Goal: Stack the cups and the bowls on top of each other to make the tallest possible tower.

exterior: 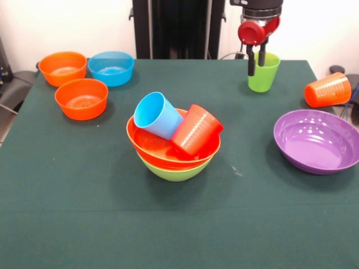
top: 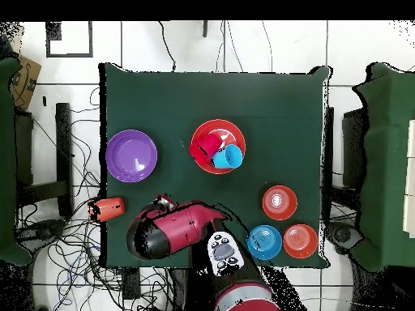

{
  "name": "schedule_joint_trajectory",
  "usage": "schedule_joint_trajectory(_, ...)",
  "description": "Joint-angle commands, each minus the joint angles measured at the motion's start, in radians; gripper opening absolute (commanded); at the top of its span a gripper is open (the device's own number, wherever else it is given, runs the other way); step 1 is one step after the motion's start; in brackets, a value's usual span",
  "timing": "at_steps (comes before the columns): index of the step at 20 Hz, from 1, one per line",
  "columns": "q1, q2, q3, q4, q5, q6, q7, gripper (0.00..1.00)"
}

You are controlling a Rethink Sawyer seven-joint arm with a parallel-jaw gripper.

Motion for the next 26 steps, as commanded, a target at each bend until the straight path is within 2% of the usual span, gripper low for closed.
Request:
schedule_joint_trajectory(1, 0.022, 0.029, 0.022, 0.042, 0.03, -0.029, 0.214, 1.0)
schedule_joint_trajectory(14, 0.043, 0.078, -0.013, 0.034, 0.025, 0.004, 0.204, 1.0)
schedule_joint_trajectory(16, 0.048, 0.098, -0.029, 0.045, 0.011, -0.028, 0.212, 1.0)
schedule_joint_trajectory(26, 0.036, 0.142, -0.064, 0.032, -0.009, -0.046, 0.198, 1.0)
